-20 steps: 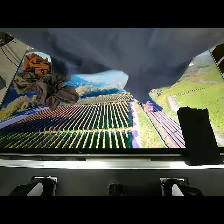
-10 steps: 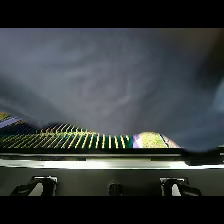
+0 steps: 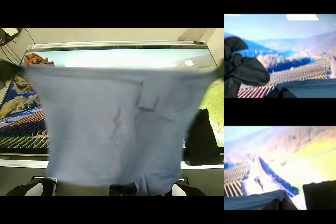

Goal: Fold the shirts.

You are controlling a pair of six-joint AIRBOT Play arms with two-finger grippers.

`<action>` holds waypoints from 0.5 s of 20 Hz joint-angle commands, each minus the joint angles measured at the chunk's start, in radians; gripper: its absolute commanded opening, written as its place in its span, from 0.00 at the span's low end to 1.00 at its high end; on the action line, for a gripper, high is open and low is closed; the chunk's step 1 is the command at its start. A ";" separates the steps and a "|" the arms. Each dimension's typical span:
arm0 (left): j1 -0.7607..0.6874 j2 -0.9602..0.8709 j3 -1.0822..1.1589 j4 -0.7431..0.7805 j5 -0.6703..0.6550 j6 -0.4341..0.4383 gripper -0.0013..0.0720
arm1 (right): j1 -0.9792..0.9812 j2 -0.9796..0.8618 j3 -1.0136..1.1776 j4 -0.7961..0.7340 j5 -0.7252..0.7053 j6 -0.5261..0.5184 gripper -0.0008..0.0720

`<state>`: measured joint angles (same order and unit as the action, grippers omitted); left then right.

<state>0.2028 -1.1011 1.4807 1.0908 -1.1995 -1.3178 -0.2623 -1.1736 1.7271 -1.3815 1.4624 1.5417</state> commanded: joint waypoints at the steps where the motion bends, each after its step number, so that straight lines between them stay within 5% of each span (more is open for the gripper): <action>1: -0.021 -0.218 -0.182 0.001 0.163 0.036 0.06 | 0.042 -0.307 -0.106 0.089 -0.082 -0.014 0.05; 7: -0.019 -0.637 0.065 -0.155 0.292 0.035 0.06 | 0.129 -0.595 -0.105 0.227 -0.714 0.098 0.05; 10: -0.027 -0.717 0.185 -0.160 0.291 0.035 0.06 | 0.111 -0.598 -0.101 0.217 -0.801 0.126 0.05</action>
<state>0.1799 -1.7107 1.5639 0.9649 -0.9325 -1.2835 -0.1486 -1.7256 1.6272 -1.1950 0.8444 1.6196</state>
